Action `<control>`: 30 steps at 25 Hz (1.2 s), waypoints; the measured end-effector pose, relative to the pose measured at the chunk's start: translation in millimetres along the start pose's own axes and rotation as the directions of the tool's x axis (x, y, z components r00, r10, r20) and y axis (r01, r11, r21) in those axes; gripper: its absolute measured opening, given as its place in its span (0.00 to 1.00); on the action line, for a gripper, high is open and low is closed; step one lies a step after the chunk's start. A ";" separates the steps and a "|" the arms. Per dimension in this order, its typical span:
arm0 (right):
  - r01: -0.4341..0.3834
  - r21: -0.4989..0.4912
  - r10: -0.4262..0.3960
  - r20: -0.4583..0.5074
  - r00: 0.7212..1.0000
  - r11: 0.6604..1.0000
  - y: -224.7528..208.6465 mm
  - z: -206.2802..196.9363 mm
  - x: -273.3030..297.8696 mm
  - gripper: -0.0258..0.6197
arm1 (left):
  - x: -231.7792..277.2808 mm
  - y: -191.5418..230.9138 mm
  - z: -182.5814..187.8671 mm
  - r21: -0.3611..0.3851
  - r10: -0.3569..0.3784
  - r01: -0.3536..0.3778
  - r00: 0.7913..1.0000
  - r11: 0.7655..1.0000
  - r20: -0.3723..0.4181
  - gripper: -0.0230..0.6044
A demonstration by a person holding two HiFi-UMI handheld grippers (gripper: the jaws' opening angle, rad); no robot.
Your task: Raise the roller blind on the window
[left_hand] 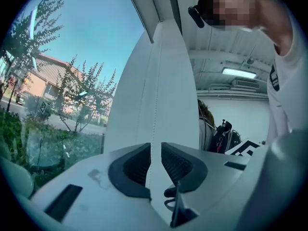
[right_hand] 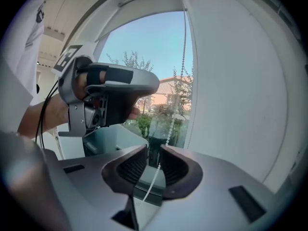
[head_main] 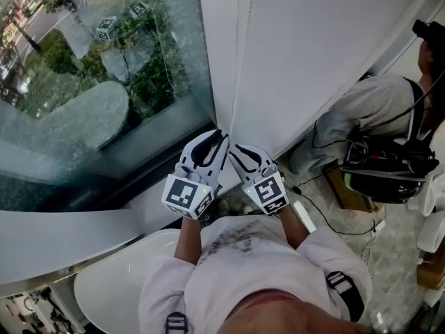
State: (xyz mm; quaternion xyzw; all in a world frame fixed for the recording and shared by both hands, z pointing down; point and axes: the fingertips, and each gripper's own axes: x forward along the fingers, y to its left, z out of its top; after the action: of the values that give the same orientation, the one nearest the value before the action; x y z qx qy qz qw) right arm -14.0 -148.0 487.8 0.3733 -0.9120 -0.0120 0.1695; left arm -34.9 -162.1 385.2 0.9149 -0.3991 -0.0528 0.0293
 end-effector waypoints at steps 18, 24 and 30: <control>0.037 0.045 -0.041 0.108 0.993 0.998 -7.3 26.1 -30.1 0.13 | -38.7 21.0 -75.8 -0.020 0.195 -0.197 0.978 0.980 -0.071 0.05; 0.033 0.042 -0.037 0.108 0.993 0.999 -7.0 27.3 -26.9 0.13 | -37.7 22.9 -72.5 -0.014 0.193 -0.195 0.979 0.981 -0.067 0.05; 0.030 0.040 -0.034 0.105 0.994 0.999 -6.3 24.6 -25.3 0.13 | -36.5 21.8 -73.5 -0.012 0.185 -0.187 0.981 0.982 -0.064 0.05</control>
State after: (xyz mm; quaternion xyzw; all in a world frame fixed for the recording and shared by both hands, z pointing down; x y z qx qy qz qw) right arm -0.8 -137.8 456.1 0.3900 -0.9136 -0.0169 0.1138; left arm -66.5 -149.3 462.9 0.8745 -0.4813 -0.0247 0.0547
